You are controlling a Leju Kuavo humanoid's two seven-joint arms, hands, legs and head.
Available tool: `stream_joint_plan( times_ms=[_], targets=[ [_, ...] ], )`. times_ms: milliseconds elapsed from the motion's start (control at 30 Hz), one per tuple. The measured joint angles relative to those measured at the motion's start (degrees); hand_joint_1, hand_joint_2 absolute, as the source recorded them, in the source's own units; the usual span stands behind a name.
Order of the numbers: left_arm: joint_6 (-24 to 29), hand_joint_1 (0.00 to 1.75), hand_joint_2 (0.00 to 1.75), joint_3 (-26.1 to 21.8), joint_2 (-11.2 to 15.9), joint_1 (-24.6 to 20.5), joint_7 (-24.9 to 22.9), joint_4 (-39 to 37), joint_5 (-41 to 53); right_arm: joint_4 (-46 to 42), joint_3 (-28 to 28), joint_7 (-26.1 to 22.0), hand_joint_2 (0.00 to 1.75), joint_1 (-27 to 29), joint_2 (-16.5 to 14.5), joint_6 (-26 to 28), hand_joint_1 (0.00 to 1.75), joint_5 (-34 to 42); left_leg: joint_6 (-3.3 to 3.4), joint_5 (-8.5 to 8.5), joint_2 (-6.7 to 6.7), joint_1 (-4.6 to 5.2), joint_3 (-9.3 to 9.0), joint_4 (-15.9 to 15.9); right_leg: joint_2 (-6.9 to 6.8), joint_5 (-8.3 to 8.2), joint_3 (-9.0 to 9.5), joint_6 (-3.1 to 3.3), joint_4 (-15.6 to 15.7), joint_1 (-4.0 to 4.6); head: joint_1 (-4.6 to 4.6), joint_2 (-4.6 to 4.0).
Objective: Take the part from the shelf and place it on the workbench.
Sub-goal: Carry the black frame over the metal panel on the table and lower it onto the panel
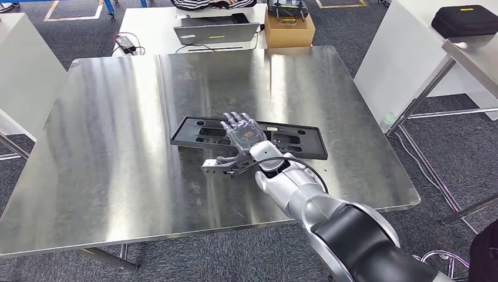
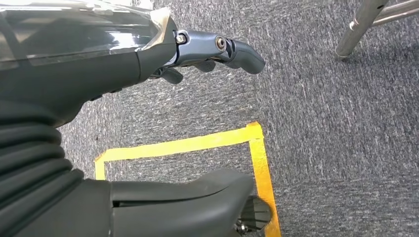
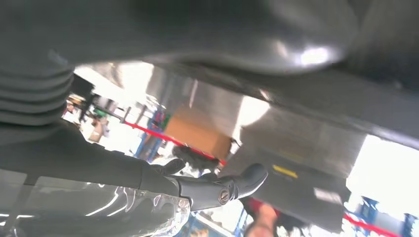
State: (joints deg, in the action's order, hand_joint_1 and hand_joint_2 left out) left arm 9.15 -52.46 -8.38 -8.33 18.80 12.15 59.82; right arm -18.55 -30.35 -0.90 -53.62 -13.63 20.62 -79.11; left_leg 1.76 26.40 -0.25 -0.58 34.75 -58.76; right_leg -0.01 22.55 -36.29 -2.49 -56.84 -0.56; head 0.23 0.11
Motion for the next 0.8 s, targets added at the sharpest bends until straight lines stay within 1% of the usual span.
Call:
stream_joint_plan(
  times_ms=[333, 533, 600, 667, 700, 800],
  targets=[
    [2.29, 0.00, 0.00, -0.07, -0.13, 0.51, 0.16, 0.00, -1.31, -6.63, 0.08, -2.20, 0.00, -1.86, -4.10, 3.63, 0.00, -1.27, 0.00, 0.00, 0.00, -0.01, -0.04, 0.01, 0.01, 0.02, -0.02, 0.02, -0.02, 0.01, 0.01, 0.00],
    [2.35, 0.00, 0.00, -0.09, -0.19, 0.75, 0.25, 0.00, -1.60, -9.04, 0.08, -2.55, 0.00, -1.93, -4.85, 3.88, 0.00, -1.04, 0.00, 0.00, -0.02, 0.00, -0.04, 0.01, 0.01, 0.02, 0.00, 0.03, -0.02, 0.00, 0.01, 0.00],
    [2.49, 0.00, 0.00, -0.10, -0.20, 0.81, 0.37, 0.00, -1.67, -9.80, 0.12, -3.79, 0.00, -1.79, -4.91, 4.77, 0.00, -0.14, 0.00, 0.00, -0.01, 0.00, -0.04, 0.01, 0.01, 0.02, 0.01, 0.03, -0.02, 0.00, 0.01, 0.00],
    [2.84, 0.00, 0.00, -0.14, -0.20, 0.92, 0.70, 0.00, -1.85, -11.93, 0.35, -6.54, 0.00, -1.07, -5.11, 5.93, 0.00, 2.98, 0.00, 0.00, 0.01, 0.00, -0.04, 0.01, 0.01, 0.02, 0.00, 0.03, -0.03, 0.00, 0.00, 0.00],
    [3.01, 0.00, 0.00, -0.15, -0.21, 0.99, 0.92, -0.01, -1.95, -14.04, 0.56, -8.22, 0.00, -0.31, -5.21, 5.90, 0.00, 5.77, -0.01, 0.00, 0.01, 0.00, -0.04, 0.01, 0.01, 0.02, 0.00, 0.03, -0.03, 0.00, 0.00, 0.00],
    [3.07, 0.00, 0.00, -0.17, -0.21, 1.13, 1.54, -0.02, -1.96, -23.44, 1.24, -12.74, 0.00, 3.14, -5.22, 2.81, 0.00, 17.38, -0.05, 0.04, -0.02, 0.00, -0.04, 0.01, 0.01, 0.09, -0.05, -0.03, -0.02, 0.01, -0.01, 0.00]
  ],
)
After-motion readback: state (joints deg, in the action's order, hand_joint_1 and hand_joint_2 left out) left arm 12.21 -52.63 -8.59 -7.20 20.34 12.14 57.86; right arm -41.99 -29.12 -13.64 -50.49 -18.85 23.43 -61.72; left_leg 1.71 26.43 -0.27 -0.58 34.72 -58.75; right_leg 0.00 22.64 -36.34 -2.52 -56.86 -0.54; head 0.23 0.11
